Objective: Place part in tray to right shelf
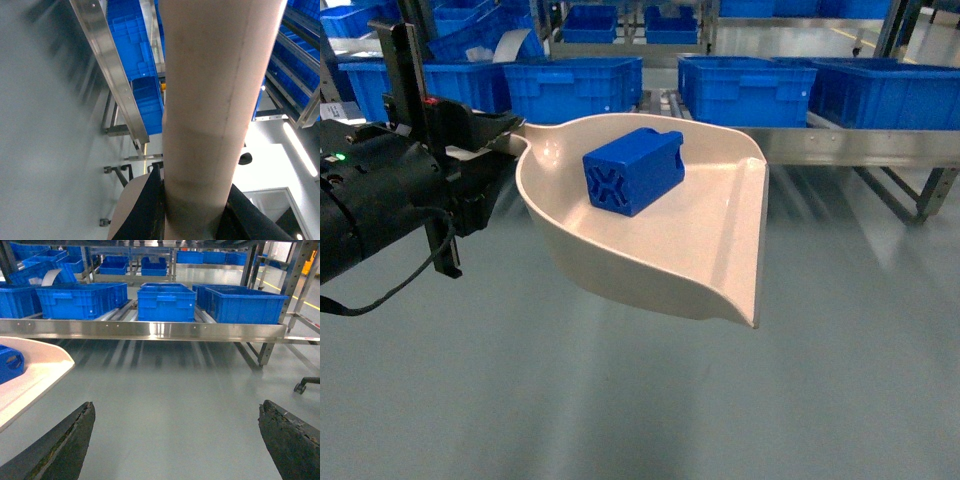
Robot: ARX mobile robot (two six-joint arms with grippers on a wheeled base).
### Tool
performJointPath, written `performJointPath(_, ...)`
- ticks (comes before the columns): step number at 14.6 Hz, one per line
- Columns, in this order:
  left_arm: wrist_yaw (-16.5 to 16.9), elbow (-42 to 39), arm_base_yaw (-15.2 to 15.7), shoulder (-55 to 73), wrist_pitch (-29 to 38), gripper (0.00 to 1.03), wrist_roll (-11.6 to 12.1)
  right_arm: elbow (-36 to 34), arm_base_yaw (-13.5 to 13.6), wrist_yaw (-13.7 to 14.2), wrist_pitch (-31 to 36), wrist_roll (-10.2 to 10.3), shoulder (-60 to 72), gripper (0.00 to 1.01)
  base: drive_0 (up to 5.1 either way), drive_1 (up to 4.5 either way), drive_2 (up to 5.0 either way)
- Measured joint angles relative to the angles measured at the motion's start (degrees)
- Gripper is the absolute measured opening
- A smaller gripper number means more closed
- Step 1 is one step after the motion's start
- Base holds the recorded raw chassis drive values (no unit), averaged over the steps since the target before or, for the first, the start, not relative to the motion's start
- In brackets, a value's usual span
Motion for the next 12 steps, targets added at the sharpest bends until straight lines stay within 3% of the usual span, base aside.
performJointPath(9, 0.0, -0.09, 0.0, 0.0, -0.13, 0.17, 0.02, -0.02, 0.0, -0.02, -0.2, 0.0, 0.0, 0.98, -0.5, -0.53, -0.5)
performJointPath(12, 0.07, -0.09, 0.0, 0.0, 0.0, 0.17, 0.02, -0.02, 0.0, -0.02, 0.0, 0.02, -0.24, 0.98, -0.1, 3.95, -4.2)
